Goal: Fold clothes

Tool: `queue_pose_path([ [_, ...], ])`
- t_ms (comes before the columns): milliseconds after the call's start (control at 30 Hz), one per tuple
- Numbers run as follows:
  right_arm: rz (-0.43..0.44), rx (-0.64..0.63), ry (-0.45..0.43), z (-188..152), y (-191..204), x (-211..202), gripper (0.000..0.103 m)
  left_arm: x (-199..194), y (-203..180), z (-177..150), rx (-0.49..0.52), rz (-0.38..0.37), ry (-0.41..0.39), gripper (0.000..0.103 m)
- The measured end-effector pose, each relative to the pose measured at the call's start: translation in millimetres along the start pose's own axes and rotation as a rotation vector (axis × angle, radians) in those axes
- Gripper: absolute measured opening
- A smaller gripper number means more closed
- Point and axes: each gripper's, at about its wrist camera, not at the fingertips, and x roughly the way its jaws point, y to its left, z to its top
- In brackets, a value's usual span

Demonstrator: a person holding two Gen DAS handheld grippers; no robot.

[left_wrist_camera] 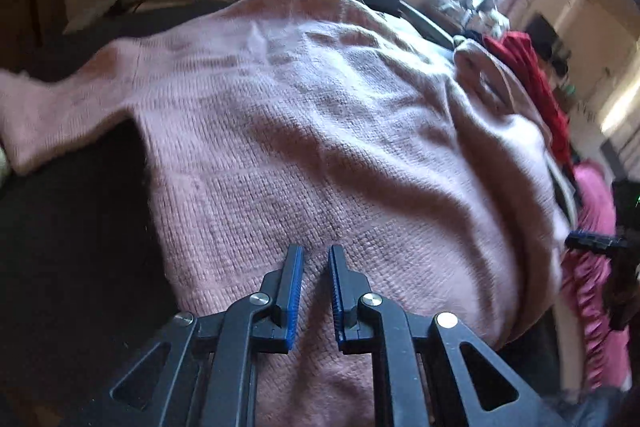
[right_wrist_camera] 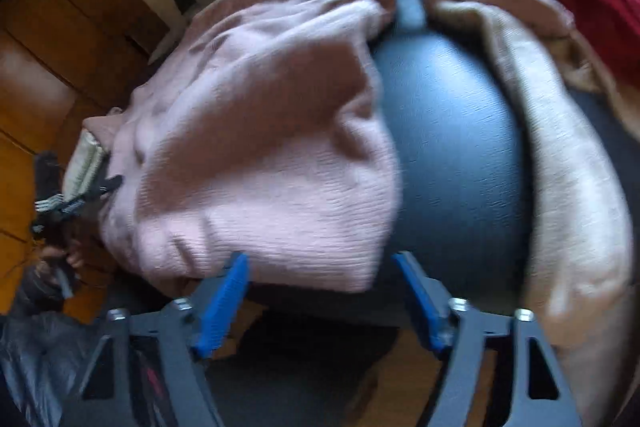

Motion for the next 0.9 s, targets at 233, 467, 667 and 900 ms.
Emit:
queue_pose_path([
  [233,0.09,-0.012,-0.028,-1,34,12,0.014,17,11,31,0.175,0.189,0.031,0.016],
  [467,0.147,-0.051,-0.081,-12,63,-51,0.014,15,51,58,0.141,0.363,0.051,0.013],
  [667,0.201,0.051,-0.07,-35,50,-63,0.024,-61,68,4,-0.053,0.07,-0.111,0.02],
  [900,0.004,-0.07,-0.05,-20,70,-36,0.072,-87,101,-75,-0.195,0.013,-0.057,0.031],
])
